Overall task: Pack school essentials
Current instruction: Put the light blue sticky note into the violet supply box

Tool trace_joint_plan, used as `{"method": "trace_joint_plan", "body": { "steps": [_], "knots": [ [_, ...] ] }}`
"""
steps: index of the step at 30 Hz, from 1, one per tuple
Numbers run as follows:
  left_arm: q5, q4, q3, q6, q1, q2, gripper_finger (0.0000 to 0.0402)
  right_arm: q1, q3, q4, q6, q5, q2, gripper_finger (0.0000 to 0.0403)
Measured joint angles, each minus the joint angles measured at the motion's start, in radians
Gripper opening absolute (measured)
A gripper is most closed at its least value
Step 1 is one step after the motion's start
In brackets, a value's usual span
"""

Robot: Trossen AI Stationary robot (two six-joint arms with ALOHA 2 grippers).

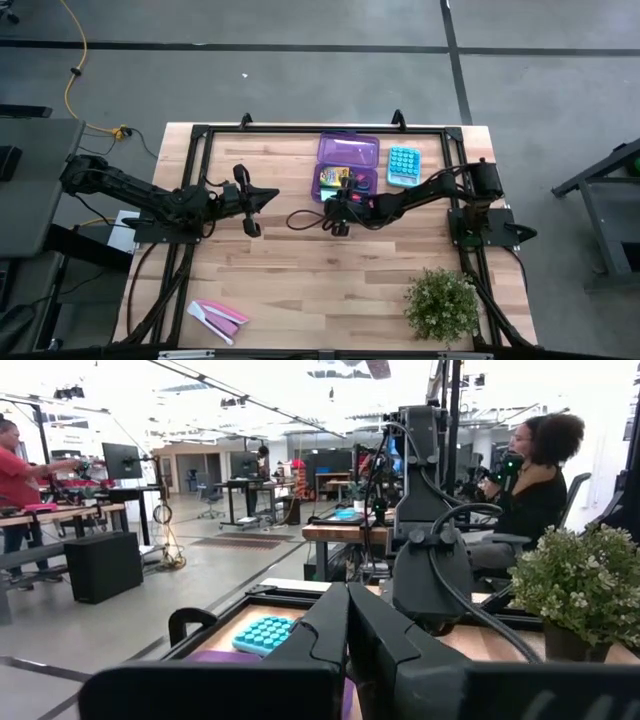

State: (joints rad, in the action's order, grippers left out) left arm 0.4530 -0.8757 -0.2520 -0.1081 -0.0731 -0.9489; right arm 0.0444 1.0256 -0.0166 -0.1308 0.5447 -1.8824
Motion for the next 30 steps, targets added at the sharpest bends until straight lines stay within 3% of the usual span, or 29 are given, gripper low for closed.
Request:
{"method": "trace_joint_plan", "body": {
  "steps": [16,26,30],
  "knots": [
    [0.0,0.0,0.0,0.001,0.0,0.0,0.0,-0.011,0.0,-0.003,0.001,0.001,0.002,0.0007],
    [-0.001,0.013,0.0,0.0,0.0,0.0,0.0,-0.004,0.0,-0.032,-0.009,0.019,0.064,0.0005],
    [0.0,0.017,0.0,0.0,0.0,0.0,0.0,0.03,0.0,-0.063,-0.009,0.102,0.137,0.0005]
  ]
}}
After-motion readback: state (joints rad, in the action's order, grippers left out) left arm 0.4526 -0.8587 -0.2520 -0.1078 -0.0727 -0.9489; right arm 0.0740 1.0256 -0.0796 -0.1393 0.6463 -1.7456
